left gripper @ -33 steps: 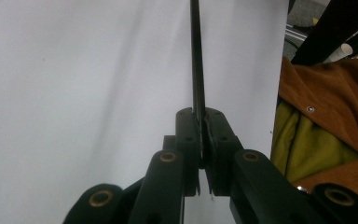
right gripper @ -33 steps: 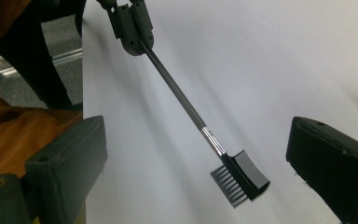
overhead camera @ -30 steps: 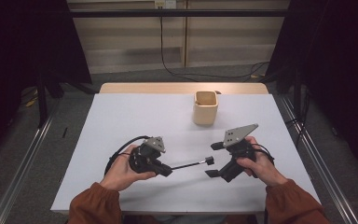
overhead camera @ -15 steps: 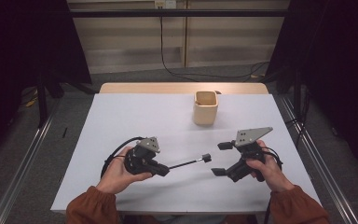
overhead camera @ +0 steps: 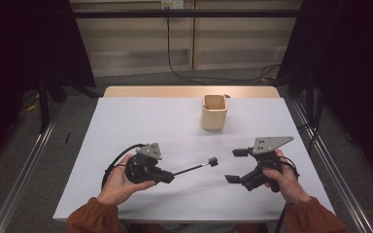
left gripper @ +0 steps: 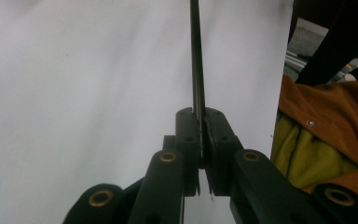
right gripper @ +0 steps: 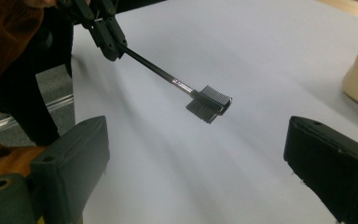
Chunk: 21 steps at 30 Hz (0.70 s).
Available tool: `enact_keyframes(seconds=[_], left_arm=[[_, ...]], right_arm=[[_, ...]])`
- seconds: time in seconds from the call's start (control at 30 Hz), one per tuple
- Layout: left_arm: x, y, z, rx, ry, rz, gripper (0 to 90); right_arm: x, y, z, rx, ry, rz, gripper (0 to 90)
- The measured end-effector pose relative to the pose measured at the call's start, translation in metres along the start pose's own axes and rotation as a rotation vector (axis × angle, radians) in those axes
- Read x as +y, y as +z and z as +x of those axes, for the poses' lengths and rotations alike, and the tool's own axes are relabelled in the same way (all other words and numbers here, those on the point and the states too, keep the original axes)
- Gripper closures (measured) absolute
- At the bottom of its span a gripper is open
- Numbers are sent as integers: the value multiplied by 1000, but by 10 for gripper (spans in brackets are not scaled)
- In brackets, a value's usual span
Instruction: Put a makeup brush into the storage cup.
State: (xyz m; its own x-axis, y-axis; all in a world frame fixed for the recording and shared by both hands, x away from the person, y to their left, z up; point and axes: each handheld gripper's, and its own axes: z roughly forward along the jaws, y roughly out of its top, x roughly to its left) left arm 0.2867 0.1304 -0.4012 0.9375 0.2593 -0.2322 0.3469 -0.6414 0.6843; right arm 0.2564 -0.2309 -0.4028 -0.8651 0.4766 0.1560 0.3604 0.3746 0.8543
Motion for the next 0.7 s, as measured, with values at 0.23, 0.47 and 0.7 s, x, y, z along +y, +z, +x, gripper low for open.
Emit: enact_keyframes(seconds=[0.23,0.47,0.7], left_arm=[[-3,-3,-1,6,-10,-48,857],[-5,-6,0,20,-11,-112,857],[-6,-9,-2,29,-17,-175,856]], right_arm=[[-5,-1,3,-23,-1,-28,55],[-12,-4,2,-41,6,-36,66],[-16,-7,4,-56,11,-60,87]])
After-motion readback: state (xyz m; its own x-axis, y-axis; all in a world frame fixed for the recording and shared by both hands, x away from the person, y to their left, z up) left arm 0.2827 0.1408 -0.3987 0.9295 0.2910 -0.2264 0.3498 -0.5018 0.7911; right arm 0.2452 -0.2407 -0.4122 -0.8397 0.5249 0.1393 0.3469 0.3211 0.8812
